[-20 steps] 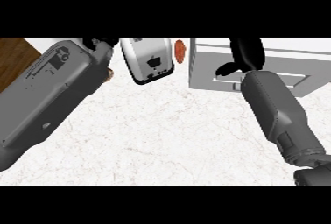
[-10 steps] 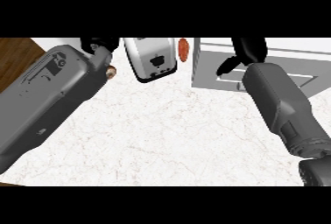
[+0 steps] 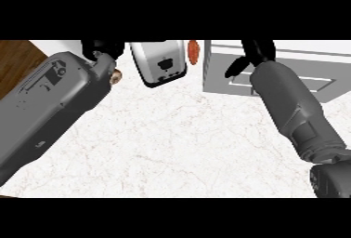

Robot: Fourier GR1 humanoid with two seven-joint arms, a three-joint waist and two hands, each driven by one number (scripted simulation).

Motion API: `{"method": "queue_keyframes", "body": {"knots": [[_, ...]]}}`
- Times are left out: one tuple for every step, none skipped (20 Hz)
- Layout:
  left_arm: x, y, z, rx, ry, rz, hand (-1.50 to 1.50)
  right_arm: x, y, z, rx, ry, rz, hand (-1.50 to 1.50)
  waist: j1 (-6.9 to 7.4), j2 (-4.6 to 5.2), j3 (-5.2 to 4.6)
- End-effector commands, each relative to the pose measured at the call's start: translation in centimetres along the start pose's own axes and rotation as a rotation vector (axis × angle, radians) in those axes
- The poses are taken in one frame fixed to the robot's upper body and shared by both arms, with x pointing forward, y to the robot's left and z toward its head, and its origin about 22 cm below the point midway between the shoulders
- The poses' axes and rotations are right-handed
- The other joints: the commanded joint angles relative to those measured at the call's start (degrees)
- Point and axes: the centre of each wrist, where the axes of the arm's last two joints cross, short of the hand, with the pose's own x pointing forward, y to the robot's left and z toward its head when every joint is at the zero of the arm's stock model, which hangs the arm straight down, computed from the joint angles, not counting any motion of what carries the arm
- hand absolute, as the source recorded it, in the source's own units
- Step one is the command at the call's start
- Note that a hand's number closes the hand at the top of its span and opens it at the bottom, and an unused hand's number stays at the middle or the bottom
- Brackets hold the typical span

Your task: Pick up the can, place it into the drawer and close the drawer

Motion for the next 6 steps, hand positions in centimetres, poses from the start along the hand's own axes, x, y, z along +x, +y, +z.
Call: {"method": "queue_keyframes", "body": {"knots": [[-0.9,0.3,0.8,-0.006,0.021,-0.008,-1.5,2.7,-1.0,-1.7,-0.096,0.055,-0.331,-1.5,0.95,-1.39,-0.14],[-0.3,1.4,-0.1,0.019,0.011,-0.013,-1.5,1.9,-1.9,-1.9,-0.101,0.059,-0.356,-1.5,-0.03,-1.0,-0.2],[-0.1,0.7,0.2,0.013,0.005,-0.016,-1.5,2.2,-2.0,-2.1,-0.098,0.054,-0.364,-1.5,0.37,-1.03,-0.21],[0.3,1.2,0.5,-0.015,0.01,-0.004,-1.5,1.0,-3.1,-2.2,-0.113,0.056,-0.375,-1.5,0.49,-1.16,-0.27],[-0.9,0.7,0.9,0.005,0.015,-0.001,-1.5,1.2,-2.3,-1.8,-0.111,0.055,-0.387,-1.5,0.19,-0.99,-0.31],[1.1,1.6,0.3,-0.005,-0.001,-0.006,-1.5,0.6,-1.2,-1.0,-0.118,0.056,-0.379,-1.5,0.25,-0.89,-0.3]]}}
